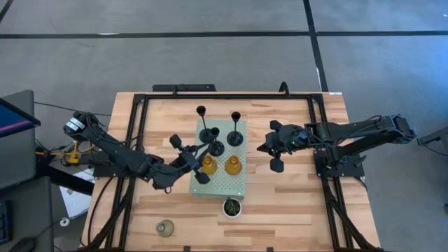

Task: Pick & Place candle stick holders
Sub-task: Adjust the black candle holders on the shelf

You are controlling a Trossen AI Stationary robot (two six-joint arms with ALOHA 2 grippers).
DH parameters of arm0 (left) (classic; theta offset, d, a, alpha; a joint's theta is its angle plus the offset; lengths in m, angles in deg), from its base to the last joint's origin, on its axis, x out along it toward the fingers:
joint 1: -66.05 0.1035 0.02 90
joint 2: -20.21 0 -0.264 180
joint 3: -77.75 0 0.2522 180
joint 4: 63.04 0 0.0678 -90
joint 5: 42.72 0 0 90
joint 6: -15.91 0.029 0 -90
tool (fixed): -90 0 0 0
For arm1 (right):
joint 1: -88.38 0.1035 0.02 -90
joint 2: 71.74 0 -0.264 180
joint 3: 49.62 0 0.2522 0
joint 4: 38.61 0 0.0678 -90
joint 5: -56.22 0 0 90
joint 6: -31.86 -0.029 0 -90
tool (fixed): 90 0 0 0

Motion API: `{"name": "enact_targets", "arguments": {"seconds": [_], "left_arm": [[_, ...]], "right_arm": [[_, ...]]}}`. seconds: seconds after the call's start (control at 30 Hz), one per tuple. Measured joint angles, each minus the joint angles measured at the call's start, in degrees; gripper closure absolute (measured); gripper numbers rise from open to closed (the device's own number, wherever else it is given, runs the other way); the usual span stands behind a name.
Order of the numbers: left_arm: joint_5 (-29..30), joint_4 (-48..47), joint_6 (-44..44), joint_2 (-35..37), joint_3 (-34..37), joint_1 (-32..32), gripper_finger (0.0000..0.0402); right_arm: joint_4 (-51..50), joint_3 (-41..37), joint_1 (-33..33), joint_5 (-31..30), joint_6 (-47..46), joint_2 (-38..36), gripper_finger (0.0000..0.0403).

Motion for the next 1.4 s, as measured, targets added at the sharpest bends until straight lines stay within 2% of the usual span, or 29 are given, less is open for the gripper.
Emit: {"name": "enact_targets", "arguments": {"seconds": [0.2, 0.37, 0.43, 0.6, 0.8, 1.0, 1.4], "left_arm": [[-2.0, -7.2, -6.5, 1.4, 0.0, 2.4, 0.0335], [-20.3, -15.8, -17.0, 4.1, 0.0, 8.8, 0.0335], [-23.6, -16.2, -18.0, 4.4, 0.0, 11.4, 0.0335], [-24.1, -16.3, -18.0, 4.5, 0.0, 14.6, 0.0335], [-24.7, -16.3, -17.9, 4.5, 0.0, 15.0, 0.0335], [-31.9, -16.3, -17.6, 4.5, 0.0, 15.0, 0.0334], [-33.2, -16.3, -17.6, 4.5, 0.0, 16.7, 0.0267]], "right_arm": [[0.0, 0.0, 0.0, 0.0, 0.0, 0.0, 0.0403], [-0.4, 0.0, 0.0, 0.0, 0.0, 0.0, 0.0403], [-0.5, 0.0, 0.0, 0.0, 0.0, 0.0, 0.0403], [-0.6, 0.0, 0.0, 0.0, 0.0, 0.0, 0.0403], [-1.4, 0.0, 0.0, 0.0, 0.0, 0.0, 0.0403], [-1.4, 0.0, 0.0, 0.0, 0.0, 0.0, 0.0403], [-1.3, 0.0, 0.0, 0.0, 0.0, 0.0, 0.0403]]}}
